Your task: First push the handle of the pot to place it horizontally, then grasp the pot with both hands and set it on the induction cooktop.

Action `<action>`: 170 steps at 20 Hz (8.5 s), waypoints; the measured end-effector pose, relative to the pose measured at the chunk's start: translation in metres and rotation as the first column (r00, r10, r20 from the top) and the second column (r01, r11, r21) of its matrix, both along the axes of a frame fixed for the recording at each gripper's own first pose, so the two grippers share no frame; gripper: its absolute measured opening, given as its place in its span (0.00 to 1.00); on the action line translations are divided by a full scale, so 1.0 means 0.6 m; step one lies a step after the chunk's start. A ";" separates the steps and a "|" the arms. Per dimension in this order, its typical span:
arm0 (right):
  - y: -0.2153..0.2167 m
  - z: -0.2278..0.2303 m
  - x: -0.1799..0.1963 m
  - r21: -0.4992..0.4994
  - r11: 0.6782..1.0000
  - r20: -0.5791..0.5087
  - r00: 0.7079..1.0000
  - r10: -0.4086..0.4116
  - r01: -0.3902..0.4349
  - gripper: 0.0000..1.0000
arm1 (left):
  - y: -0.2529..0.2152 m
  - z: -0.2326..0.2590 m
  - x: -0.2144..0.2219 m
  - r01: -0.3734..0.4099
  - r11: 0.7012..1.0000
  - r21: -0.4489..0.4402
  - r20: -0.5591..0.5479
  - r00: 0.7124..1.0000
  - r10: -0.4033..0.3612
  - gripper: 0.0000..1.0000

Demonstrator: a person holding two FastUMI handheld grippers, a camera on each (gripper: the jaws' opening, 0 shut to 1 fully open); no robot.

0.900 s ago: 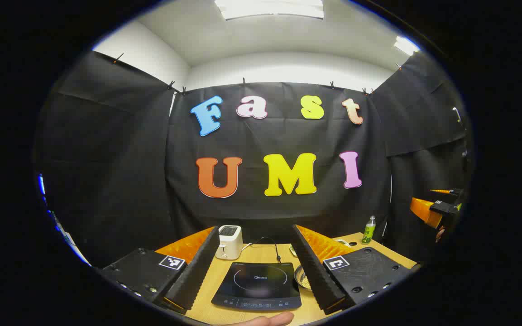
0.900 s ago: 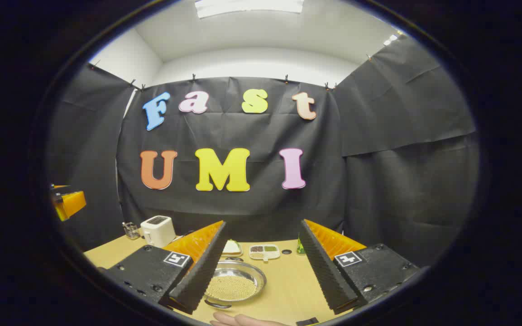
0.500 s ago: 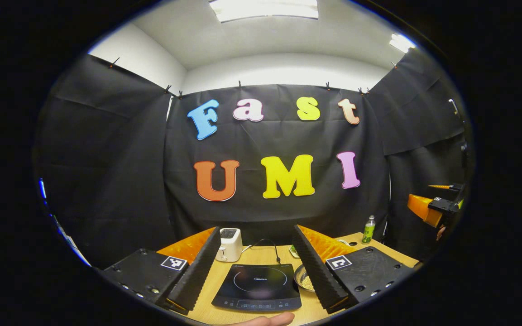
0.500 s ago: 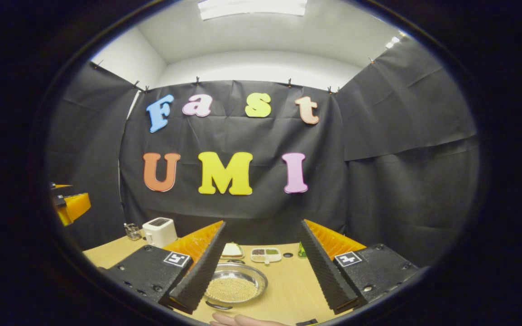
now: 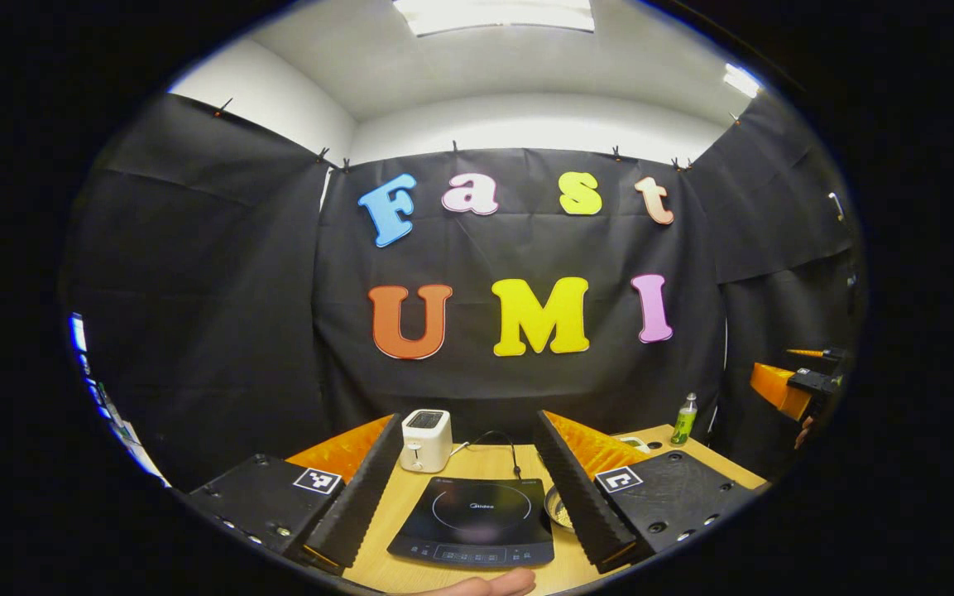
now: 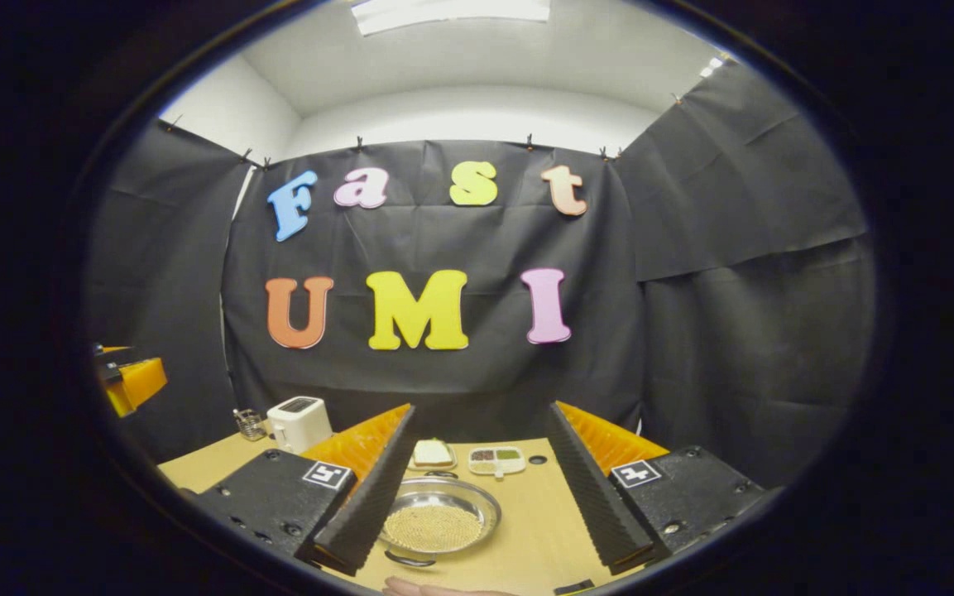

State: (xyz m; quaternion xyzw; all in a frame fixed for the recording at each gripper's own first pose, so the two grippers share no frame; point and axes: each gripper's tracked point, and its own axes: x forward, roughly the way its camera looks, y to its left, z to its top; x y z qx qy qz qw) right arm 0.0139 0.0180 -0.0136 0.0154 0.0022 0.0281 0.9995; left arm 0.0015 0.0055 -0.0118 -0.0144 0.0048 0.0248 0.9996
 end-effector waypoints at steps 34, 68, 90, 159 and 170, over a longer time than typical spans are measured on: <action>0.222 -0.492 0.050 0.118 0.952 -0.726 0.630 0.276 -0.281 0.04 | 0.050 -0.039 -0.074 -0.022 0.997 0.070 0.040 0.999 0.019 0.95; 0.171 -0.607 0.047 0.143 0.949 -0.826 0.494 0.272 -0.282 0.00 | 0.066 -0.079 -0.068 -0.030 0.999 0.029 0.004 1.000 0.030 0.95; 0.011 -0.616 0.101 0.076 0.976 -0.807 0.563 0.179 -0.202 0.04 | 0.004 -0.076 -0.064 0.015 0.999 0.038 0.005 1.000 -0.015 0.95; -0.193 -0.486 0.339 0.019 0.995 -0.630 0.772 0.086 -0.096 0.95 | -0.288 -0.474 0.288 0.200 0.974 -0.111 -0.604 0.764 -0.226 0.95; -0.182 -0.575 0.395 0.063 0.990 -0.696 0.705 0.132 -0.124 0.95 | -0.282 -0.593 0.312 0.133 0.986 -0.105 -0.769 0.617 -0.165 0.96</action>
